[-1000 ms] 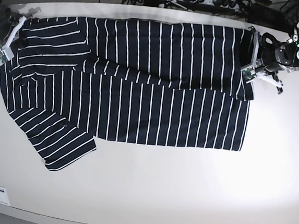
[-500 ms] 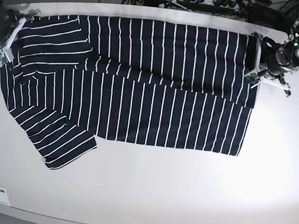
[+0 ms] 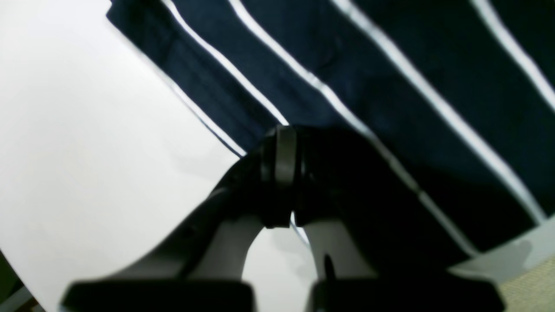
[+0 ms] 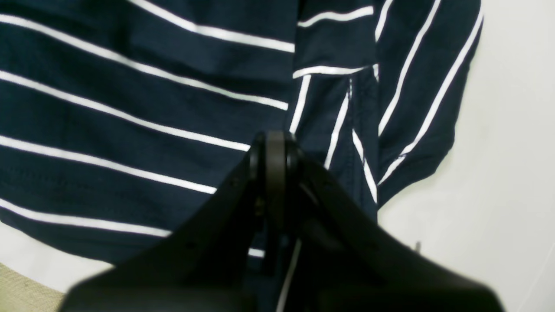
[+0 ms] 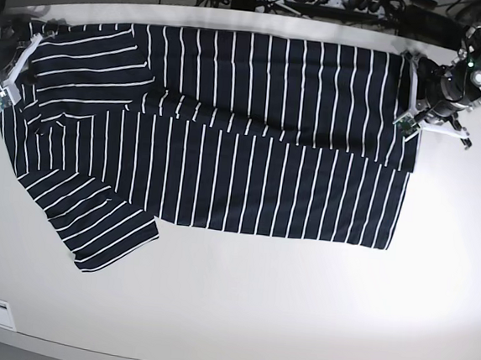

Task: Fold the T-shirt properly
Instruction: 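Release the left gripper and move it to the shirt's hem corner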

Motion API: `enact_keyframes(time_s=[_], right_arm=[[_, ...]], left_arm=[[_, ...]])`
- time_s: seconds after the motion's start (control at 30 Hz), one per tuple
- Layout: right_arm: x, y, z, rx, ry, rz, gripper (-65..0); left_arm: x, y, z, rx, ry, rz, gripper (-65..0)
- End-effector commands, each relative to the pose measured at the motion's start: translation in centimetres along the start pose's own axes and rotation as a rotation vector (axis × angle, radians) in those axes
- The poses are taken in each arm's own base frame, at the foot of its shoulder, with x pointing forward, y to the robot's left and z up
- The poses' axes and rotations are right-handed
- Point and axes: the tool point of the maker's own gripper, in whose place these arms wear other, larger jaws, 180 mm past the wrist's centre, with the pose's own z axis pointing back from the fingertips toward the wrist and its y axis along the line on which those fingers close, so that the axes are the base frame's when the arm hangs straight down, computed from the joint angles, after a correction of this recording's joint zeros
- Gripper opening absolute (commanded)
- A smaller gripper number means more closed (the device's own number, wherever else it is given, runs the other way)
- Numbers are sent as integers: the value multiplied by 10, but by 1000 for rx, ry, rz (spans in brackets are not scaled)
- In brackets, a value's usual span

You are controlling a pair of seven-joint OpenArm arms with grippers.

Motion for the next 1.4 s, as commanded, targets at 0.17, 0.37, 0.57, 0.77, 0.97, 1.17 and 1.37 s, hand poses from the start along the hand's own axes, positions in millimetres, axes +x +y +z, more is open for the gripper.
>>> enact_keyframes(time_s=[0.17,0.37,0.57,0.77,0.97,1.17,1.37], right_arm=[[12,-8,5,-20,-32,18,-650],[14,-6,5,-10,-43,9,-650],[13,-4,5,-1,-42,15,-650],[16,-2,5,12,-52,28,-650],[19,1,5,27,-70,41,-650],[19,1,5,29,-71,43,-650],[23,1,5,29,-92,43,-650]], left_arm=[[13,27,12,142,-30,-64,-650],[33,65,24,351,-138,-43,-650],[81,103,47,361,-426,186,-650],[71,176,39,344,-576,593,-650],[41,214,-13,174,-607,918,-555],[29,234,-32,25,-592,1116,-266],[41,248,-39,-50,-649,1183,-266]])
